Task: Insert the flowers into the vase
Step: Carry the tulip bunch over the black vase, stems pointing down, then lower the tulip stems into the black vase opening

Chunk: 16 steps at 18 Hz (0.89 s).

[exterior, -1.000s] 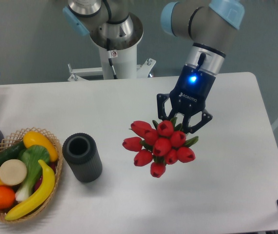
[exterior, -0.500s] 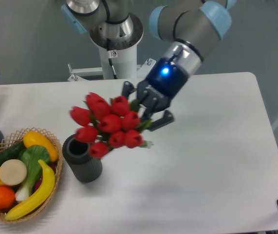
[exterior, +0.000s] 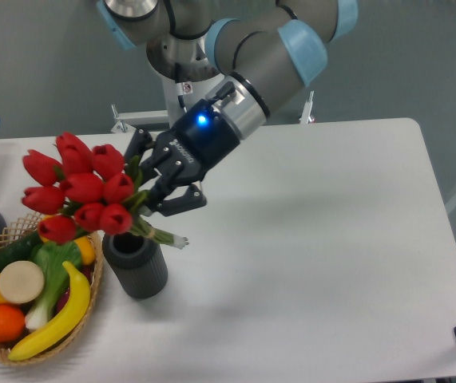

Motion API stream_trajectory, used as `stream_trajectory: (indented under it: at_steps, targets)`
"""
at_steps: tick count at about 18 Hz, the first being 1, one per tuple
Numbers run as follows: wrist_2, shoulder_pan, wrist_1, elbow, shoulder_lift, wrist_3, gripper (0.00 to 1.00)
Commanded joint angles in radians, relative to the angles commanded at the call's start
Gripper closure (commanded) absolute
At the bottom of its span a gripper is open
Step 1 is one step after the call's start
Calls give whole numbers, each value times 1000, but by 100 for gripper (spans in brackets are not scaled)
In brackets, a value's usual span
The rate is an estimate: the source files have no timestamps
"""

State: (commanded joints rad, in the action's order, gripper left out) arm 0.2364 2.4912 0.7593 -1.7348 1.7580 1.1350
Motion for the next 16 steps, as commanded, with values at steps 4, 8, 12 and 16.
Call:
stream_trajectory:
  at_steps: [4,8,12,16]
  targets:
    - [-43,-11,0,-55,-15,61,66]
    - [-106,-11,0,-90,-23,86,66]
    - [-137,-12,0,-112,-37,92,66]
    - [-140,-5,2,-118,-37,91,66]
